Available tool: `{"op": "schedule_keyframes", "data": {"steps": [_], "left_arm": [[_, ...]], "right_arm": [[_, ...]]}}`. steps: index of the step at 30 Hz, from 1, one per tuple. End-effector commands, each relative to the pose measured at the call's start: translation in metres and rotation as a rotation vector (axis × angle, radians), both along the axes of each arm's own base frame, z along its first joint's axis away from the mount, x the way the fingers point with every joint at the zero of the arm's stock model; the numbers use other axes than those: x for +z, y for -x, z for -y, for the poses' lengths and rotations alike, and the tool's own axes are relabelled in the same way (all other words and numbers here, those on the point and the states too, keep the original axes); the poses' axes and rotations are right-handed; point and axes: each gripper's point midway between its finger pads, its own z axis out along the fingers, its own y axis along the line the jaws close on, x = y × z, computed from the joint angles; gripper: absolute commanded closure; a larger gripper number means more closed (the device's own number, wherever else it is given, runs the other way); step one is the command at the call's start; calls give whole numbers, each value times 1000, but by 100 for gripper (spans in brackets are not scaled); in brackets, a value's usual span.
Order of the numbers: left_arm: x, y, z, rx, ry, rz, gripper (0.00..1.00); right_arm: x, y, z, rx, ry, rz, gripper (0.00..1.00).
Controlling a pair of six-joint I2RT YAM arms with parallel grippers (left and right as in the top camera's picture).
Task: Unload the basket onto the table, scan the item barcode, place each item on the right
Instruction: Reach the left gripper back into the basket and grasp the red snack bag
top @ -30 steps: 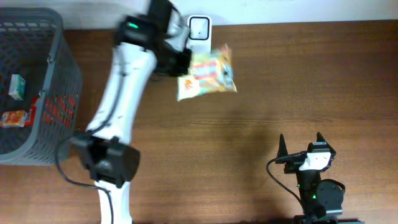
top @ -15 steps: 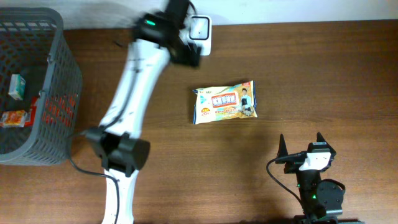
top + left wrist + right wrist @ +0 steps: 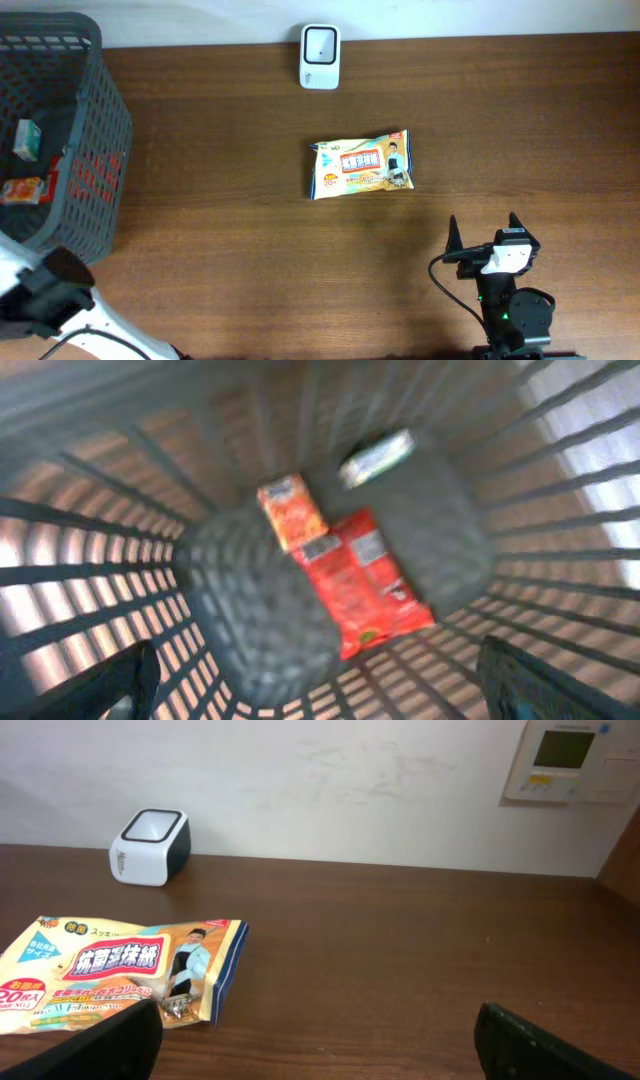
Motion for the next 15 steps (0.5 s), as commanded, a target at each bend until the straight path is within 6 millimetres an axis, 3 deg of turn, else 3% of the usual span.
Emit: {"op": "schedule_keyframes", "data": {"steps": [1, 4, 7, 9, 15], "left_arm": [[-76, -25, 14, -68, 185, -67, 0], [-140, -62, 12, -129, 186, -47, 4], [-169, -81, 23, -197, 171, -40, 13], [-186, -80, 24, -170, 155, -73, 16], [-251, -60, 32, -107, 192, -150, 8]], "right_arm": [[-3, 0, 1, -5, -1, -6, 2], [-3, 0, 1, -5, -1, -6, 2], [-3, 0, 1, -5, -1, -5, 2], [-3, 0, 1, -5, -1, -5, 2], [-3, 0, 1, -5, -1, -5, 2]]}}
